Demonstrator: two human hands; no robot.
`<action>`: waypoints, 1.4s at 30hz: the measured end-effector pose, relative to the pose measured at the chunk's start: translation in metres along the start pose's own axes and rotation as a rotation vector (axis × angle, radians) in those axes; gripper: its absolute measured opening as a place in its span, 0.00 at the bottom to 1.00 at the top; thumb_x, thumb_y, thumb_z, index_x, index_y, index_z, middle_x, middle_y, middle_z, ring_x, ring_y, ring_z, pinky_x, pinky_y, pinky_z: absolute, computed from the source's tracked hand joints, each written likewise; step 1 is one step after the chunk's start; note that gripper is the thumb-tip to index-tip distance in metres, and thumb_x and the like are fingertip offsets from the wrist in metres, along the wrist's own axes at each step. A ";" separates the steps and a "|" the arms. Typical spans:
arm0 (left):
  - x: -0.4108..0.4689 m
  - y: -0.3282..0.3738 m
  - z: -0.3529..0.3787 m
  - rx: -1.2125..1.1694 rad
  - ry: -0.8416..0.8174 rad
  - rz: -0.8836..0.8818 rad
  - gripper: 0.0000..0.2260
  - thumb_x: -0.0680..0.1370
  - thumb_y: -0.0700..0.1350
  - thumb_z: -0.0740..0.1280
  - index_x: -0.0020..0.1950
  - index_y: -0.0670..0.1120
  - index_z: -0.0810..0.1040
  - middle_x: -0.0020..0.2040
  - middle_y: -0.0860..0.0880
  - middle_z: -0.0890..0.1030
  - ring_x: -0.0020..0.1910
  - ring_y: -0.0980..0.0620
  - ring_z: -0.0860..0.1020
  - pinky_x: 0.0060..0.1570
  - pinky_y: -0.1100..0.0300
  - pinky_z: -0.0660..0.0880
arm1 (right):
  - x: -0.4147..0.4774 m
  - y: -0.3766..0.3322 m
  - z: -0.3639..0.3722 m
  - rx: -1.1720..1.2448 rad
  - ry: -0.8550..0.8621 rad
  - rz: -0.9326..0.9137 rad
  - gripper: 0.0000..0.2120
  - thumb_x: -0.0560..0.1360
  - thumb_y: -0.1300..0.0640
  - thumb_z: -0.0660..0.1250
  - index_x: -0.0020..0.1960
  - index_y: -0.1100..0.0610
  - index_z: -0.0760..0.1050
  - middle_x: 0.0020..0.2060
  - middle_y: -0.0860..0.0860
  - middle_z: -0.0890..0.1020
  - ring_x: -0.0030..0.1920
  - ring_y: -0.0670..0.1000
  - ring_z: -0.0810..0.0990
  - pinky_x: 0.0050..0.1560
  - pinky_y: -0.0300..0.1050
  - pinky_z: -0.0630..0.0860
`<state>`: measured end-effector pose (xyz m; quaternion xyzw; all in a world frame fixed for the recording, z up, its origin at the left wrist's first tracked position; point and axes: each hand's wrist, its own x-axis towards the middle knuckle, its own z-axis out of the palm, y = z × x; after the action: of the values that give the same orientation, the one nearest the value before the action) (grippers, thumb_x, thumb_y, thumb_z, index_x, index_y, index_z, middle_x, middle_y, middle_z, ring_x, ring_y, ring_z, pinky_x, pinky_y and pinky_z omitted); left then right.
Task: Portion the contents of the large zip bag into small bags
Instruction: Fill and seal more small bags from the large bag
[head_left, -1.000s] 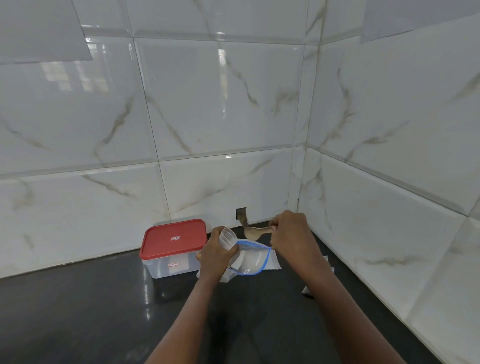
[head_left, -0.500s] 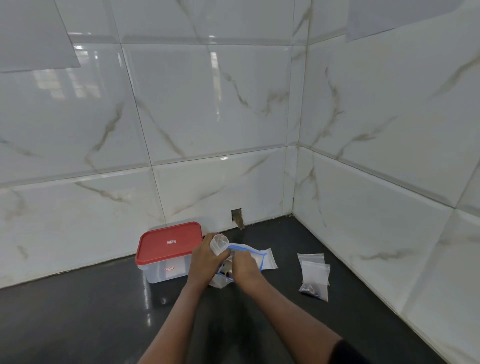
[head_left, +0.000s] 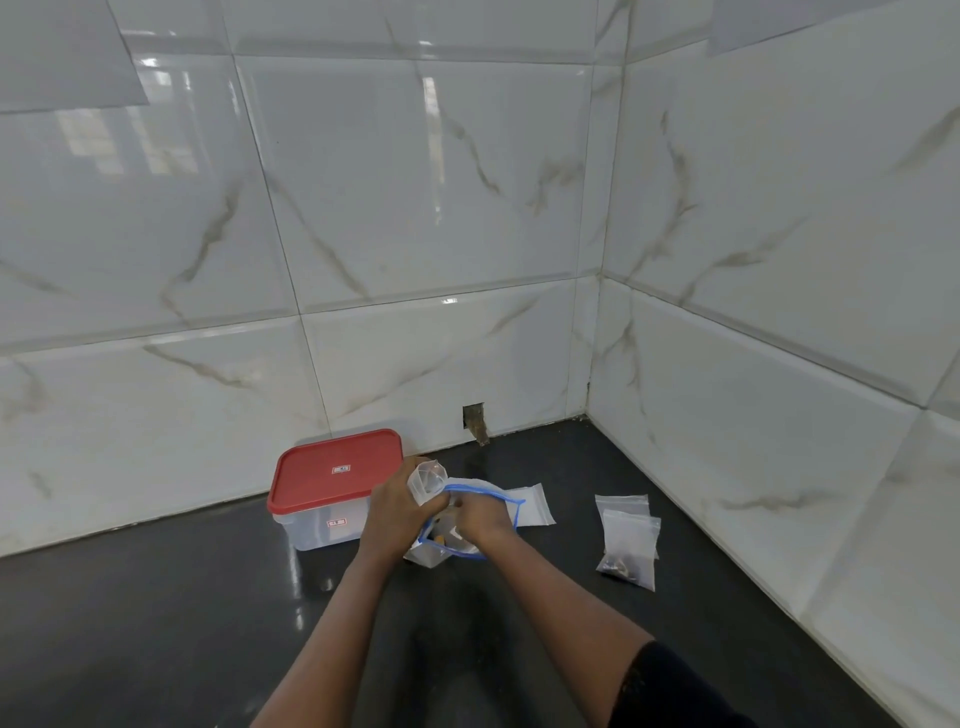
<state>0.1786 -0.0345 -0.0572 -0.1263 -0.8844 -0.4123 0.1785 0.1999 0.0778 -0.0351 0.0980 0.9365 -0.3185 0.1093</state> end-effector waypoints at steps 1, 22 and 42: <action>0.000 -0.001 -0.001 0.005 0.002 0.006 0.19 0.70 0.44 0.74 0.58 0.40 0.76 0.51 0.44 0.81 0.44 0.53 0.75 0.41 0.73 0.67 | 0.000 -0.001 0.000 -0.004 -0.002 -0.017 0.16 0.80 0.60 0.56 0.66 0.60 0.70 0.63 0.56 0.75 0.63 0.53 0.74 0.62 0.43 0.71; -0.006 0.007 -0.003 -0.026 -0.068 0.011 0.31 0.62 0.63 0.62 0.55 0.42 0.77 0.48 0.47 0.81 0.43 0.53 0.76 0.42 0.72 0.68 | -0.005 0.011 0.012 -0.019 0.114 -0.071 0.12 0.80 0.60 0.57 0.60 0.61 0.75 0.58 0.56 0.79 0.58 0.53 0.78 0.55 0.42 0.73; -0.001 0.003 -0.008 0.012 -0.033 0.033 0.21 0.69 0.45 0.75 0.59 0.41 0.75 0.52 0.44 0.81 0.45 0.53 0.75 0.41 0.74 0.66 | -0.005 -0.013 0.000 1.180 -0.044 0.517 0.08 0.77 0.64 0.62 0.40 0.61 0.67 0.40 0.58 0.76 0.55 0.57 0.81 0.57 0.49 0.79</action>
<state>0.1822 -0.0386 -0.0507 -0.1466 -0.8875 -0.4018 0.1716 0.2008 0.0669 -0.0261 0.3576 0.5475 -0.7453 0.1295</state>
